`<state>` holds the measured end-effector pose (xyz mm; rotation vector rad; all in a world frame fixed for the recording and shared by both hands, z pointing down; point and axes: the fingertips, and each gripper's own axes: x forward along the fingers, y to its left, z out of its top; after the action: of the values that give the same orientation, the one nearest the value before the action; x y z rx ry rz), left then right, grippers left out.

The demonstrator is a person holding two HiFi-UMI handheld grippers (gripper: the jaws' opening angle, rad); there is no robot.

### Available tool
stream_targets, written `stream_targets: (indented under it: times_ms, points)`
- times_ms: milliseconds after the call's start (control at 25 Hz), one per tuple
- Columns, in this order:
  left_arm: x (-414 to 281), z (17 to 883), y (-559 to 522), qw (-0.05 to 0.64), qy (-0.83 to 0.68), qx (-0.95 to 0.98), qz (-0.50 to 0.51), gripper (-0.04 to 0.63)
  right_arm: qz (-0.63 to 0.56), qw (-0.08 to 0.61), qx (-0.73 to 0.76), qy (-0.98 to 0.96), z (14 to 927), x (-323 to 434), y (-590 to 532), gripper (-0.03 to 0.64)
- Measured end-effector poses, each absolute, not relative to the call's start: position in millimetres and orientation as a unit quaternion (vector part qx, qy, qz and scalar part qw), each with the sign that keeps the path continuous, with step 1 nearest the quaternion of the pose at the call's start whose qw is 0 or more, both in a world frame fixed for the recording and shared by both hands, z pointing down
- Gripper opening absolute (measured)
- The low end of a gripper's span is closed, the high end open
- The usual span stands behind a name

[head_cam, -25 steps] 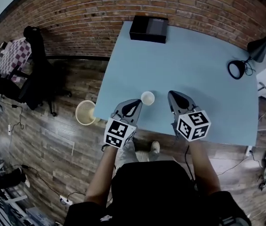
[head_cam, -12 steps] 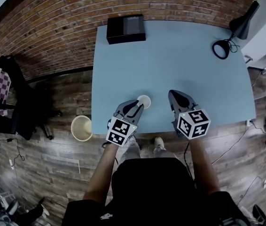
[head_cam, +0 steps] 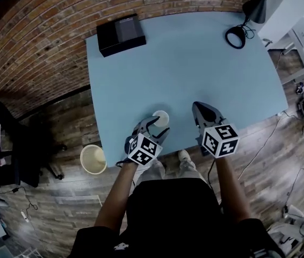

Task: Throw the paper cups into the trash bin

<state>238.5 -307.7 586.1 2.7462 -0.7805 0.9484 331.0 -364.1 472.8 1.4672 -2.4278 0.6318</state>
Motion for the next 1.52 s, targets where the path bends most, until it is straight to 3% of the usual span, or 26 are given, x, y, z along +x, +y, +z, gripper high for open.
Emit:
stream_targets:
  times_ms: [360, 640, 760, 1520]
  points:
    - [245.0, 622.0, -305.4, 0.015, -0.188, 0.903, 0.386, 0.214, 0.231, 0.123, 0.541, -0.799, 491.1, 333.7, -361.2, 0.005]
    - [245.9, 632.3, -305.2, 0.003, -0.172, 0.903, 0.395, 0.071, 0.230, 0.129, 0.554, -0.790, 494.4, 336.9, -362.0, 0.005]
    - [245.0, 632.1, -306.0, 0.003, -0.170, 0.903, 0.395, 0.040, 0.228, 0.129, 0.553, -0.791, 491.7, 334.8, -363.8, 0.003]
    - [240.0, 583.1, -316.4, 0.050, -0.248, 0.912, 0.324, 0.031, 0.204, 0.122, 0.505, -0.830, 469.7, 324.8, -378.8, 0.004]
